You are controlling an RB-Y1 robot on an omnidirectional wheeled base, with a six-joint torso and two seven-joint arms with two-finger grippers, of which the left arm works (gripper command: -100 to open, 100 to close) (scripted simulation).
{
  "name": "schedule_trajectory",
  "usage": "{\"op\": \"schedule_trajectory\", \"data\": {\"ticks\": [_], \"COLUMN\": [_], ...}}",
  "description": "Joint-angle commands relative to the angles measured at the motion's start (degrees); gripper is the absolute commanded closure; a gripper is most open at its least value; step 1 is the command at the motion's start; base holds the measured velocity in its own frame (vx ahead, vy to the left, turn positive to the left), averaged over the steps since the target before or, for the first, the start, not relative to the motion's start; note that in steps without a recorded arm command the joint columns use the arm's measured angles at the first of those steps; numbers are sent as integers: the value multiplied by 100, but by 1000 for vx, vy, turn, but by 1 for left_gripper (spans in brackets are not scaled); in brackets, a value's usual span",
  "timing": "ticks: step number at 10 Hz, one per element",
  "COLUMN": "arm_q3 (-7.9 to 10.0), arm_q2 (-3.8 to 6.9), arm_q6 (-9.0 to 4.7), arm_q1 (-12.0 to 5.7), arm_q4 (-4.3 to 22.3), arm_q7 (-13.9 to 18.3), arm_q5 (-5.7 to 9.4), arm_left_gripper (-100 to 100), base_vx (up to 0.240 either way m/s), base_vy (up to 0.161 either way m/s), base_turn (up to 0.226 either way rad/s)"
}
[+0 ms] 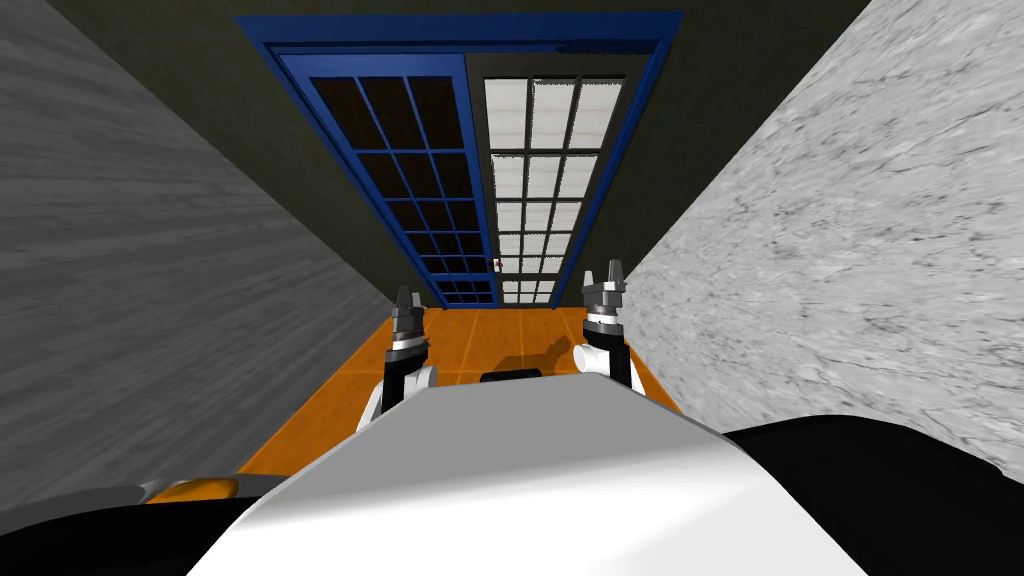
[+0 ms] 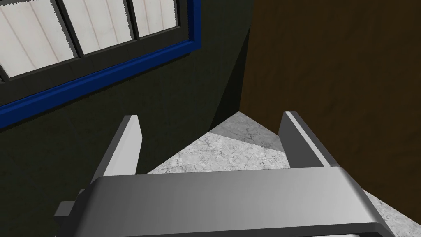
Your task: Pull the door open
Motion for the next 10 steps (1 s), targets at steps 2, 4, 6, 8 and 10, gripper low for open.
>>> {"op": "schedule_trajectory", "data": {"ticks": [2,4,6,8,10], "arm_q3": [78,126,180,234,291], "arm_q2": [35,57,75,94,109], "arm_q6": [-92,-132,-178,-225,-274], "arm_q1": [-82,-127,-179,-231,-287], "arm_q4": [361,557,780,1003,1242], "arm_q7": [-315,-491,-691,-891,-1104], "arm_q5": [-79,-123,-174,-224,-278], "arm_left_gripper": [-100,-100,-100,-100,-100], "base_vx": [114,124,100,107,89], "base_vy": [8,-12,-16,5,1], "base_turn": [-51,-41,-45,-42,-47]}}
